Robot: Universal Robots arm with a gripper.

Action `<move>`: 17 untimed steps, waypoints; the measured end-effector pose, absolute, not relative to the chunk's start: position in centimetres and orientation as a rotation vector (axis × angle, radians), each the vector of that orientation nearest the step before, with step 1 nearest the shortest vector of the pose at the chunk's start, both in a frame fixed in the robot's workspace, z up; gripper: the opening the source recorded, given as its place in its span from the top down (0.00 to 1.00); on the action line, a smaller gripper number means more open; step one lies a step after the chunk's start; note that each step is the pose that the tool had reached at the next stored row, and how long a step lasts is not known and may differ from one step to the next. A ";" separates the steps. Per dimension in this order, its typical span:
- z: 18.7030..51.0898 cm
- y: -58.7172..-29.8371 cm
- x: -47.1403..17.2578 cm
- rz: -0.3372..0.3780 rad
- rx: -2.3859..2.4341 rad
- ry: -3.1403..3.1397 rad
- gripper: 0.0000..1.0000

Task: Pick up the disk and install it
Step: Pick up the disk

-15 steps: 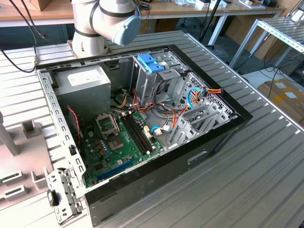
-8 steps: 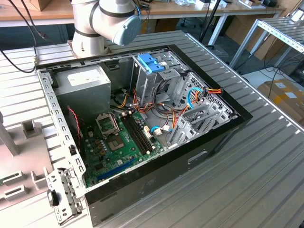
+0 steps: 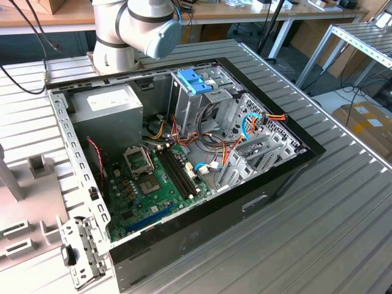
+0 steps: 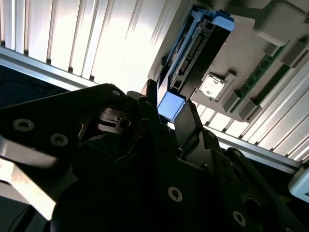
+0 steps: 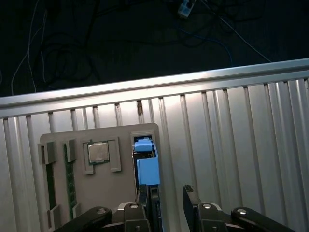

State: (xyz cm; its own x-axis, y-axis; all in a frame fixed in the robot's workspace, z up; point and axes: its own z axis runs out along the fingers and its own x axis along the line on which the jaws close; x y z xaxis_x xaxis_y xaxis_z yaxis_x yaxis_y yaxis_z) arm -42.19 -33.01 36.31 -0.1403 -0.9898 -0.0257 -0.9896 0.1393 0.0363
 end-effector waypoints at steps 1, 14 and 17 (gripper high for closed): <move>36.3 -33.0 -42.2 -0.069 2.057 -2.368 0.58; 36.1 -34.2 -42.4 -0.070 2.057 -2.368 0.58; 36.0 -34.3 -42.5 -0.069 2.058 -2.367 0.58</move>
